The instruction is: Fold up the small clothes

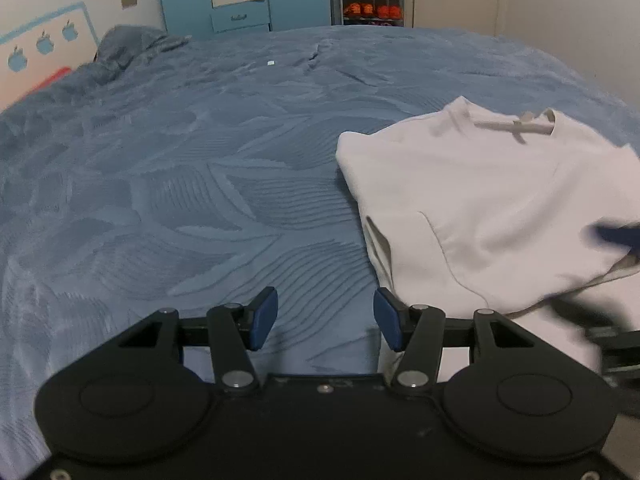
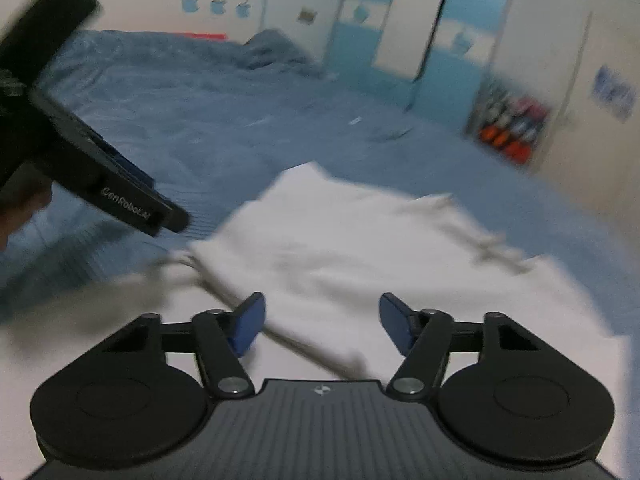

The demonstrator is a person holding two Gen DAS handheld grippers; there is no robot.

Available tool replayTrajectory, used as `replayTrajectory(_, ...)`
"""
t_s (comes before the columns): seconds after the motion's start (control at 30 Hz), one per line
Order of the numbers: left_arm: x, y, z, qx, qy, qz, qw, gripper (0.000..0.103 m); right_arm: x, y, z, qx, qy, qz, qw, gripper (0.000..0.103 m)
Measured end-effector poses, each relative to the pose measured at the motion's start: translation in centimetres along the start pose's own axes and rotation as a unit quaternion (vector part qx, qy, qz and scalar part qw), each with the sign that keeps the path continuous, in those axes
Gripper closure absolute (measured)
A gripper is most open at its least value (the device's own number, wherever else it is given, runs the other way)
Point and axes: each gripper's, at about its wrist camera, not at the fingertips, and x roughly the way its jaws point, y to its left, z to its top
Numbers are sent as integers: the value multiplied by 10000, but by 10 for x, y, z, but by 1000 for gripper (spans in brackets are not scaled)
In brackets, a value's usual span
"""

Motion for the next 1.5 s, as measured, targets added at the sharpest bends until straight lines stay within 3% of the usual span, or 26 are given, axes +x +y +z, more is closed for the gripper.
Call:
replayTrajectory(0.07,-3,5,-2,-81,26,-223,9997,48,22,4,5,214,136,268,9993,35)
replayTrajectory(0.17,-8,8,-7,-28,-3,-260,9997,48,42,14,8,316,200,391,9985,41)
replayTrajectory(0.2,-8,9,-9,-8,21,-251,9997,48,46,16,8,379,245,497,9977,56)
replayTrajectory(0.23,-8,10,-10,-16,52,-258,9997,48,48,15,7,448,288,606,9967,79)
replayTrajectory(0.33,-9,14,-14,-32,78,-304,9995,48,46,10,5,644,320,746,9946,95)
replayTrajectory(0.53,-16,13,-16,-3,96,-325,9994,48,14,-5,17,868,-220,293,9955,97)
replayTrajectory(0.7,-27,-3,-11,124,53,-386,9992,48,-42,-63,22,1356,-868,-629,9849,97)
replayTrajectory(0.87,-31,-37,-3,241,-70,-544,9982,48,-95,-168,-5,1968,-929,-1782,9596,97)
replayTrajectory(1.07,-30,-78,1,461,-68,-607,9971,48,-145,-271,-71,2749,-646,-2921,9138,97)
replayTrajectory(1.2,-28,-97,-1,537,22,-640,9965,48,-145,-294,-111,3112,-370,-3305,8903,97)
replayTrajectory(1.33,-25,-106,-5,679,95,-591,9959,48,-135,-294,-147,3524,-36,-3727,8584,99)
replayTrajectory(1.4,-23,-107,-6,740,143,-571,9955,48,-121,-296,-160,3720,353,-3950,8393,103)
replayTrajectory(1.5,-19,-105,-6,757,182,-531,9956,48,-108,-304,-178,4177,695,-3818,8215,102)
